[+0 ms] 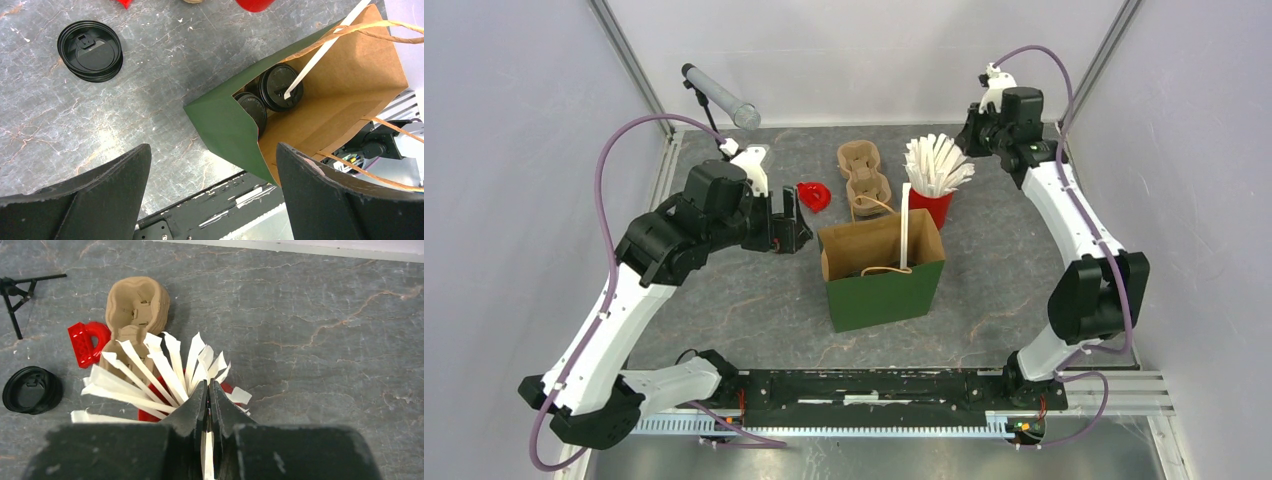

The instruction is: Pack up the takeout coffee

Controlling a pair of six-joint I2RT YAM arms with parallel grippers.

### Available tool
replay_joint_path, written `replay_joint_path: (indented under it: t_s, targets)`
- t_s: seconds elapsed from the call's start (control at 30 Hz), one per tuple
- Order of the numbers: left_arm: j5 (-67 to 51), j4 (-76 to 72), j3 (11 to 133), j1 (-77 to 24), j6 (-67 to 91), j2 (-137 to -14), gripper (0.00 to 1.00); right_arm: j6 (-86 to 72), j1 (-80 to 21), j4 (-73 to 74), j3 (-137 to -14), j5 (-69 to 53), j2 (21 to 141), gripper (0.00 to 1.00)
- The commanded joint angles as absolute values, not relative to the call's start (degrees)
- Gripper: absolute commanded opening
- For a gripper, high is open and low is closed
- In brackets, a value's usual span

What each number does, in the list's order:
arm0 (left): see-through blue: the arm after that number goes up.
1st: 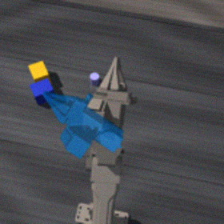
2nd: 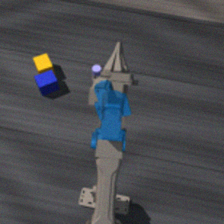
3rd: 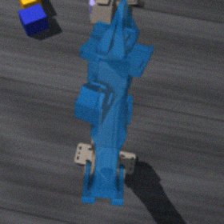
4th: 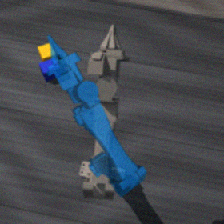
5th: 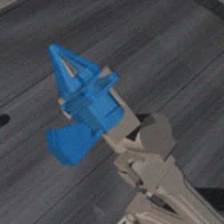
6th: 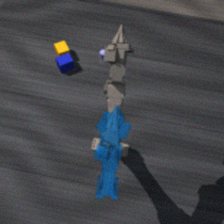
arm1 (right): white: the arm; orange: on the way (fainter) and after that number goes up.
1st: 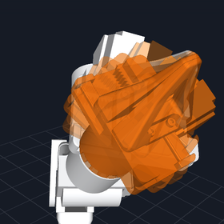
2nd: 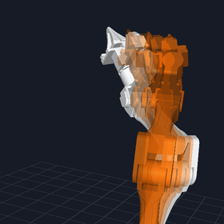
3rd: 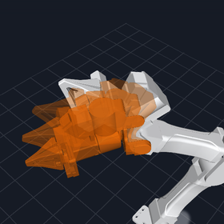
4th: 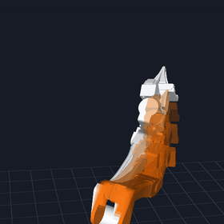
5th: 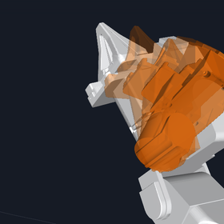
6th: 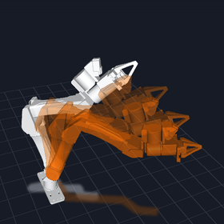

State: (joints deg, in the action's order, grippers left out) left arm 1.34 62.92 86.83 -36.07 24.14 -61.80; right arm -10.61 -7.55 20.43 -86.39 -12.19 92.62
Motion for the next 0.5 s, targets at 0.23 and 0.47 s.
replay_joint_path:
  t_s: [0.23,0.47]
  targets:
    - [0.9,62.4,89.5,-35.9,23.0,-62.6,1.00,-7.7,-9.5,18.4,-87.4,-14.1,94.8,0.28]
    - [1.3,63.1,89.0,-35.8,22.7,-60.0,1.00,-5.8,-9.4,28.9,-96.6,-9.9,91.1,0.43]
